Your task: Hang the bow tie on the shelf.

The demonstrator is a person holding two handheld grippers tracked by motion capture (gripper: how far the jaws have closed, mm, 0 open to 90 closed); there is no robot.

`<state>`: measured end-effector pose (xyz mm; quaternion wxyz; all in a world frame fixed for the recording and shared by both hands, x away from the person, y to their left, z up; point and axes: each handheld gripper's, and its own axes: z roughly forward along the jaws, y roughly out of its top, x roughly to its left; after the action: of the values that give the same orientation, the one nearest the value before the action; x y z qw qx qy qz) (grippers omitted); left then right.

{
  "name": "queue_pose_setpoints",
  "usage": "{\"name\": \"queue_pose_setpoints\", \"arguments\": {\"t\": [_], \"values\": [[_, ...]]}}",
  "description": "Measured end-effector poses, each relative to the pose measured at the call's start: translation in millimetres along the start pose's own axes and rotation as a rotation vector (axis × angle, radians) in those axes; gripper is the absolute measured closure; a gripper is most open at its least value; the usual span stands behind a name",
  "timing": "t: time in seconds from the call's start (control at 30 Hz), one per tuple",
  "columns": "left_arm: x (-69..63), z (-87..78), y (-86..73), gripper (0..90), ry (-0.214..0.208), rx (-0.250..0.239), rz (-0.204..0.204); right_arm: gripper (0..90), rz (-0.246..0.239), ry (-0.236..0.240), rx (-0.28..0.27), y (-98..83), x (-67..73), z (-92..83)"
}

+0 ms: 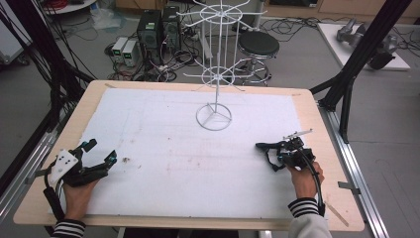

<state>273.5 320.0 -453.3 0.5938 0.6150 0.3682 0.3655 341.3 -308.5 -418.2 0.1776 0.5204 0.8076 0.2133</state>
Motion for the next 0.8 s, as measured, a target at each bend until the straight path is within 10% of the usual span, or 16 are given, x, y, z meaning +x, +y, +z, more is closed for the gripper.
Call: {"name": "queue_pose_setpoints", "arguments": {"t": [0.8], "values": [[0.0, 0.0, 0.0, 16.1, -0.001, 0.002, 0.004, 88.1, -0.096, -0.030, -0.329, 3.7, 16.1, -32.0]]}}
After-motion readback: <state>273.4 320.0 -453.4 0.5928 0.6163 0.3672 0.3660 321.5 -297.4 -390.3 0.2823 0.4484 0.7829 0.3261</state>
